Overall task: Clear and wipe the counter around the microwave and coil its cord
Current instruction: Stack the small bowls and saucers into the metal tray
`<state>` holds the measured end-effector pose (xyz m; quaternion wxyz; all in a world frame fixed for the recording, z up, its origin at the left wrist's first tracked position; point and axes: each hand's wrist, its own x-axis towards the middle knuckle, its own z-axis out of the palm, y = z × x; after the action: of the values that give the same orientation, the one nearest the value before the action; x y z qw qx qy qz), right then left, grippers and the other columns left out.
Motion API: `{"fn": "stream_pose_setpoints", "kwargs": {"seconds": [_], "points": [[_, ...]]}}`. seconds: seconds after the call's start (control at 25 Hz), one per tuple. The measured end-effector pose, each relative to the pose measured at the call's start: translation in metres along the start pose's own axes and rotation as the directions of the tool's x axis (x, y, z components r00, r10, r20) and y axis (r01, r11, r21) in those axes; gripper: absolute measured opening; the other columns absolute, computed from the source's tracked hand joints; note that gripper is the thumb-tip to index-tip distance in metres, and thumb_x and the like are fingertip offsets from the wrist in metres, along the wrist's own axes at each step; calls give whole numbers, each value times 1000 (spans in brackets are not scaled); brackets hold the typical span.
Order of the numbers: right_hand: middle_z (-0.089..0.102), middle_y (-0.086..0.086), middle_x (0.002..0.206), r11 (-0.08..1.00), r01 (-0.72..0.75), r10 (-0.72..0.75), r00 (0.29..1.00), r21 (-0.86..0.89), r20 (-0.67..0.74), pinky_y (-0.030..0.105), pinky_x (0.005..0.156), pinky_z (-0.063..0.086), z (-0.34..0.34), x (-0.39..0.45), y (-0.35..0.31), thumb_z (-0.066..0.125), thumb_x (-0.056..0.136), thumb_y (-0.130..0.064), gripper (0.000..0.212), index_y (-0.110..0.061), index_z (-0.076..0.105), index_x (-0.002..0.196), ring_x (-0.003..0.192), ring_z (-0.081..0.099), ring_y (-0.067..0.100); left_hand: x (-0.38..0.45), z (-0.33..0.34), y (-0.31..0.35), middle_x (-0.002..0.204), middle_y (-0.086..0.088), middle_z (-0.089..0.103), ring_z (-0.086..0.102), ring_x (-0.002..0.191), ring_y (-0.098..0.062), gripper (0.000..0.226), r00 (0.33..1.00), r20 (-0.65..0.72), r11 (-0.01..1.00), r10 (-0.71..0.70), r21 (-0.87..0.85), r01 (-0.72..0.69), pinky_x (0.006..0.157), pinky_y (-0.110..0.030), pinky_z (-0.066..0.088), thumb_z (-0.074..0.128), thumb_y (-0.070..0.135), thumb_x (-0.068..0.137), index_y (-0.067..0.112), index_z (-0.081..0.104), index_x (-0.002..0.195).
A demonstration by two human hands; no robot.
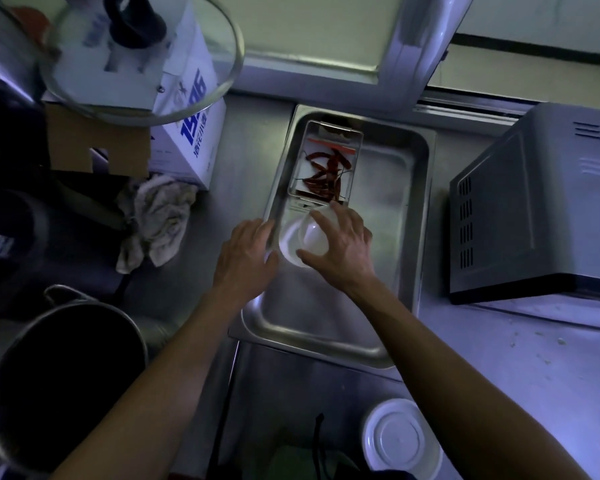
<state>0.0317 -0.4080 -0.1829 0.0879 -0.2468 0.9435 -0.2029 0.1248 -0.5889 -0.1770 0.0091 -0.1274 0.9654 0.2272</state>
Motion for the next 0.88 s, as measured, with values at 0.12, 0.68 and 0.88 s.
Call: {"fn": "stream_pose_setpoints", "kwargs": {"seconds": [0.12, 0.68, 0.88], "points": [[27, 7, 159, 998, 38, -37, 999, -41, 34, 56, 110, 30, 20, 13, -10, 70, 74, -64, 81, -38, 38, 144, 146, 20, 33, -8, -2, -12, 138, -9, 52, 45, 129, -31, 53, 998, -59, 1000, -23, -21, 22, 100, -50, 45, 63, 20, 86, 10, 49, 137], [17, 12, 162, 990, 75, -66, 995, -122, 70, 59, 117, 17, 75, 26, -2, 44, 77, -77, 84, -36, 28, 148, 149, 13, 39, -15, 1, -20, 140, -13, 52, 44, 133, -32, 52, 996, -59, 996, -62, -68, 57, 106, -49, 41, 64, 20, 88, 6, 53, 137], [3, 9, 166, 980, 51, -33, 995, -190, 94, 54, 122, 6, 83, 23, -1, 23, 83, -80, 82, -39, 10, 153, 152, 0, 35, -18, 0, -15, 141, -11, 52, 43, 133, -31, 51, 997, -40, 997, -63, -55, 60, 106, -48, 41, 65, 20, 89, 8, 54, 137]]}}
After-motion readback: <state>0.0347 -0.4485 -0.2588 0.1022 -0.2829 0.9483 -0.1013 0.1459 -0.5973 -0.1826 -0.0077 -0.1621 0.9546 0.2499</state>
